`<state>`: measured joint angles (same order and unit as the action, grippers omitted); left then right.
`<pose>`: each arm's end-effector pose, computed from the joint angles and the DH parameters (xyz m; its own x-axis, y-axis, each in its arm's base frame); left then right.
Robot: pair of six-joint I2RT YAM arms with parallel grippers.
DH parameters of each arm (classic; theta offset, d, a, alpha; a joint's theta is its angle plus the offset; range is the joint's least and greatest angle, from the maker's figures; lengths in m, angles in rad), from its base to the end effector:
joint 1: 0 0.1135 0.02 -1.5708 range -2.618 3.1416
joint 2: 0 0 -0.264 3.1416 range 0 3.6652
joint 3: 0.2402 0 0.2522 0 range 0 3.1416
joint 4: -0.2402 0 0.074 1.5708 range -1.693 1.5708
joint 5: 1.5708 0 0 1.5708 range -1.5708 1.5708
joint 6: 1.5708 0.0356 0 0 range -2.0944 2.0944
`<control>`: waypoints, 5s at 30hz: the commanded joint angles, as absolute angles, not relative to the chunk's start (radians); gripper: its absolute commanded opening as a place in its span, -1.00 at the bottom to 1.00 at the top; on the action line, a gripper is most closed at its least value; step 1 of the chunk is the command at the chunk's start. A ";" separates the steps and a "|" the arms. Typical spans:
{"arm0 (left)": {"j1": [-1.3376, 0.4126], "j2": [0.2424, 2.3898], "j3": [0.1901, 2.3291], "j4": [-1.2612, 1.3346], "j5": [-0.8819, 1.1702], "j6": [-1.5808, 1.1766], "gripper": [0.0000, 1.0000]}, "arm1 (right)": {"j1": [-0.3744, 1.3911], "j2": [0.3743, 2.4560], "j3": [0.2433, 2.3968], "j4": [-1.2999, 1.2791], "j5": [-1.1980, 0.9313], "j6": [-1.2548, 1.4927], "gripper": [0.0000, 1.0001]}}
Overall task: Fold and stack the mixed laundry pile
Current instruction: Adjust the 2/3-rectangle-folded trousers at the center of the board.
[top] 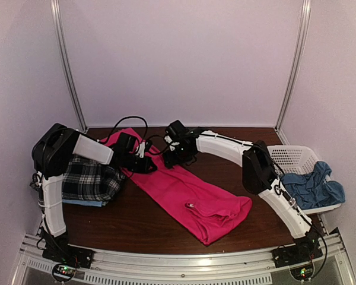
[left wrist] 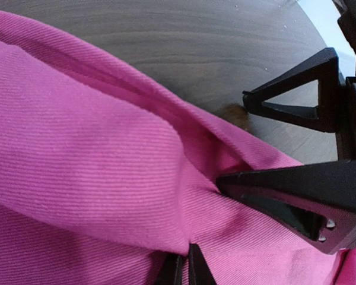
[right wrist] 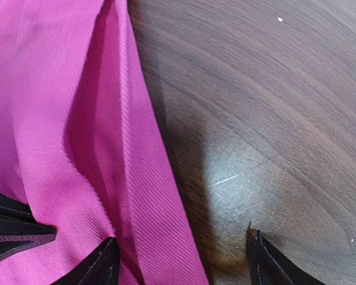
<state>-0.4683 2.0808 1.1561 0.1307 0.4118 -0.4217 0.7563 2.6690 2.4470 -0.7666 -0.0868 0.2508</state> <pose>0.3675 -0.2018 0.1084 -0.8524 0.0108 -0.5228 0.3454 0.7623 -0.5474 0.4106 0.3916 0.1468 -0.7668 -0.3835 -0.5147 -0.5451 0.8125 0.2066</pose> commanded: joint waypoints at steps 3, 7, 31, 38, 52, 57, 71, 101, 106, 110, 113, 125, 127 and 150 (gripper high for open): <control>-0.433 2.124 1.124 0.067 0.394 -0.446 -0.88 | 0.759 2.699 2.468 -0.836 0.152 0.188 0.43; -0.414 2.126 1.118 0.053 0.378 -0.444 -0.90 | 0.716 2.616 2.394 -0.848 0.197 0.163 0.36; -0.394 2.169 1.186 0.016 0.385 -0.446 -0.81 | 0.603 2.456 2.302 -0.855 -0.240 0.187 0.44; -0.394 2.172 1.193 0.023 0.390 -0.454 -0.80 | 0.690 2.496 2.333 -0.881 -0.182 0.209 0.56; -0.394 2.177 1.193 0.025 0.379 -0.463 -0.80 | 0.715 2.482 2.191 -0.984 0.073 0.142 0.51; -0.383 2.178 1.197 0.015 0.361 -0.470 -0.79 | 0.713 2.485 2.189 -1.046 0.110 0.137 0.48; -0.370 2.180 1.188 0.007 0.341 -0.469 -0.79 | 0.609 2.286 1.860 -1.058 0.177 0.165 0.42; -0.328 2.067 1.281 0.208 0.643 -0.557 -0.05 | 0.602 2.356 2.089 -0.968 -0.558 0.062 -0.42; -0.293 2.049 1.279 0.156 0.576 -0.545 -0.06 | 0.601 2.346 2.026 -1.002 -0.468 0.030 -0.42; -0.273 2.046 1.270 0.130 0.548 -0.531 -0.06 | 0.601 2.333 1.994 -1.010 -0.438 0.026 -0.37; -0.267 2.045 1.262 0.106 0.526 -0.518 -0.06 | 0.601 2.317 1.965 -0.996 -0.415 0.027 -0.36; -0.244 2.063 1.256 0.045 0.465 -0.514 -0.07 | 0.601 2.292 1.949 -1.008 -0.336 0.026 -0.36; -0.241 2.067 1.263 0.020 0.439 -0.515 -0.07 | 0.601 2.296 1.944 -1.029 -0.345 0.015 -0.65; -0.247 2.071 1.364 -0.204 0.371 -0.406 -0.10 | 0.491 2.119 1.712 -0.963 -0.190 0.172 -0.10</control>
